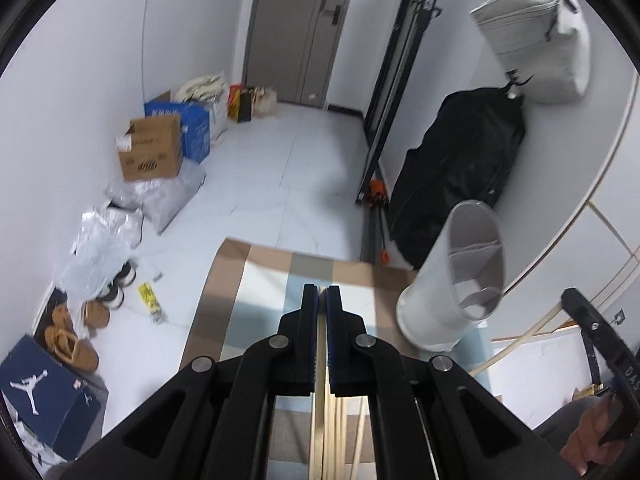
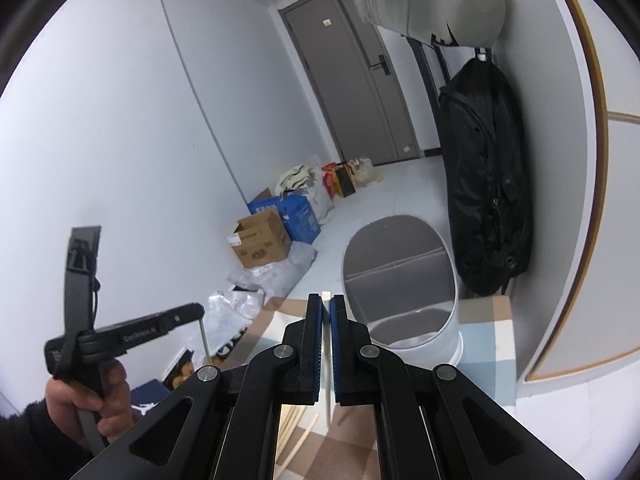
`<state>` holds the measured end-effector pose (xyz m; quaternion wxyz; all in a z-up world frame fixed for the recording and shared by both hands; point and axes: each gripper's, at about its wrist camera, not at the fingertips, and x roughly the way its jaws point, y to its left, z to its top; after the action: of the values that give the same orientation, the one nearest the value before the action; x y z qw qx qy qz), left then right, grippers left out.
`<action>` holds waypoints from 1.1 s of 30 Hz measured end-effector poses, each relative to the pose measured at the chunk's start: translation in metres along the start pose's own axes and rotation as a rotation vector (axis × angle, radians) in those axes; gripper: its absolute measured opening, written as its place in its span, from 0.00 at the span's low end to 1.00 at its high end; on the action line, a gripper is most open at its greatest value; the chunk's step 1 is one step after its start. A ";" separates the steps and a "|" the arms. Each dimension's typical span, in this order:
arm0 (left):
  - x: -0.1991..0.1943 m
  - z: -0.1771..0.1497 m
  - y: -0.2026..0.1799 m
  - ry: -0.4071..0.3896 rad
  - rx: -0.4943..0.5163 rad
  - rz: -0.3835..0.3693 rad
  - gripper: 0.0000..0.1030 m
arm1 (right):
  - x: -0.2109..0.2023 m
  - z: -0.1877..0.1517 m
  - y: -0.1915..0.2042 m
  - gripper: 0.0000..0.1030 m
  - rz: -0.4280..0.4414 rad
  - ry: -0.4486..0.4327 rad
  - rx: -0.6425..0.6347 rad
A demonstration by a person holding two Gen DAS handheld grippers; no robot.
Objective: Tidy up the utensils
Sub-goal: 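Lift the left gripper's chopstick toward the holder while right carries its chopstick there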
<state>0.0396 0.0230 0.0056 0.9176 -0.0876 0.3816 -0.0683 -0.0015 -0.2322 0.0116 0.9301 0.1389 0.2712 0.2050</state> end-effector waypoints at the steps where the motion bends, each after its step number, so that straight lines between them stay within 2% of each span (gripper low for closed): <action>1: -0.004 0.002 -0.001 -0.008 0.001 -0.009 0.00 | -0.003 0.003 0.000 0.03 -0.002 -0.007 -0.003; 6: -0.023 0.021 -0.015 -0.061 0.013 -0.060 0.00 | -0.016 0.025 -0.001 0.03 -0.007 -0.042 -0.020; 14: -0.045 0.072 -0.050 -0.169 0.022 -0.150 0.00 | -0.030 0.088 -0.009 0.03 -0.015 -0.113 -0.035; 18: -0.046 0.095 -0.069 -0.244 0.038 -0.171 0.00 | -0.025 0.116 -0.014 0.03 -0.039 -0.120 -0.063; 25: -0.025 0.121 -0.087 -0.296 0.017 -0.184 0.00 | -0.008 0.152 -0.016 0.03 -0.070 -0.123 -0.127; 33: 0.014 0.123 -0.090 -0.300 0.024 -0.177 0.00 | 0.020 0.160 -0.029 0.03 -0.073 -0.097 -0.127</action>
<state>0.1315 -0.0543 0.1004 0.9556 -0.1192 0.2306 -0.1394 0.1128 -0.2719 0.1224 0.9560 0.0792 0.2169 0.1806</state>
